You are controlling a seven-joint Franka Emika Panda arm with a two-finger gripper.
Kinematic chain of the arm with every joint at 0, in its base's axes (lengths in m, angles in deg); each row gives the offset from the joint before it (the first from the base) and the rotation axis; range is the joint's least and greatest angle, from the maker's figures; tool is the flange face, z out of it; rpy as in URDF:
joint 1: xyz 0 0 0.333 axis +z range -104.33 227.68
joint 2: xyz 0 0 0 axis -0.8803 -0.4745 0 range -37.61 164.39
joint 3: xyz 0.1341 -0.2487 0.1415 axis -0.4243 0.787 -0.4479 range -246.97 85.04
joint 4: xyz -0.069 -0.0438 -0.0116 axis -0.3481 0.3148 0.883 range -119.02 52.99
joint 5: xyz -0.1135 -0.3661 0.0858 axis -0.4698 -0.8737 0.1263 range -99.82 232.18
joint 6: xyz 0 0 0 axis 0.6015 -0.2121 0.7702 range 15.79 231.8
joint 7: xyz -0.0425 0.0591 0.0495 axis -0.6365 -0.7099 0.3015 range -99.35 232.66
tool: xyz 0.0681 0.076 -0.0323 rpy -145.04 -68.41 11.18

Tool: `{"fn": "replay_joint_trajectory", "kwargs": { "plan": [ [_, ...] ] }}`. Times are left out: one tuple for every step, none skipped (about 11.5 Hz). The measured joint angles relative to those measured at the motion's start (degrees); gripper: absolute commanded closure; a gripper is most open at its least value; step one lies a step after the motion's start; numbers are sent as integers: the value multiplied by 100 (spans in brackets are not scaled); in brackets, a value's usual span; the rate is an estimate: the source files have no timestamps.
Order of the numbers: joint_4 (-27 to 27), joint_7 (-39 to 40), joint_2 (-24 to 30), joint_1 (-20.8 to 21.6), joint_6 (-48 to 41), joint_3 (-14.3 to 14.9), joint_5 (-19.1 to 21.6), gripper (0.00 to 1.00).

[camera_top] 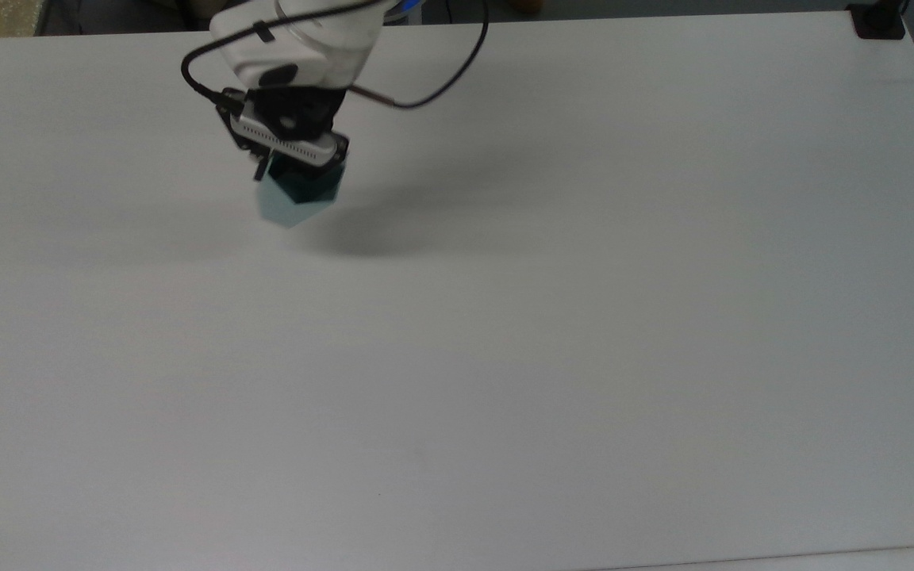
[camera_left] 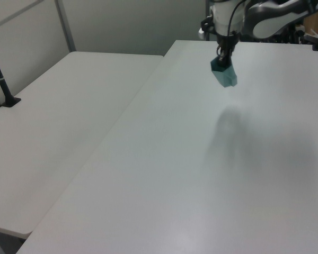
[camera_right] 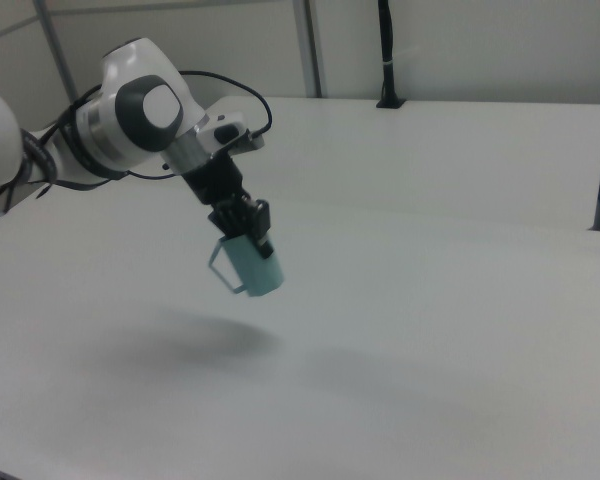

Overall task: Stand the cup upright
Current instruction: 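Rotate the held cup so its base points down and lower it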

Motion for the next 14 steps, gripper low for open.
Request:
{"fn": "replay_joint_trajectory", "kwargs": {
  "plan": [
    [-377, 326, 333, -27, 90, 55, 663, 100],
    [-597, 494, 530, -31, 119, 119, 1085, 100],
    [-887, 667, 770, -41, 156, 238, 1592, 100],
    [-1161, 719, 921, -49, 368, 360, 1962, 100],
    [-1519, 753, 1004, -54, 863, 490, 2271, 100],
    [-1796, 766, 1021, -56, 1293, 558, 2398, 100],
    [-2178, 766, 1016, -56, 1872, 602, 2476, 100],
    [-2354, 763, 1005, -55, 2085, 604, 2487, 100],
    [-2492, 755, 988, -52, 2214, 601, 2488, 100],
    [-2522, 726, 964, -52, 2242, 600, 2489, 100],
    [-2521, 692, 917, -50, 2258, 599, 2490, 100],
    [-2525, 648, 835, -46, 2480, 597, 2491, 100],
    [-2524, 579, 734, -38, 2714, 597, 2491, 100],
    [-2524, 543, 660, -30, 2820, 596, 2491, 100]
  ]
}}
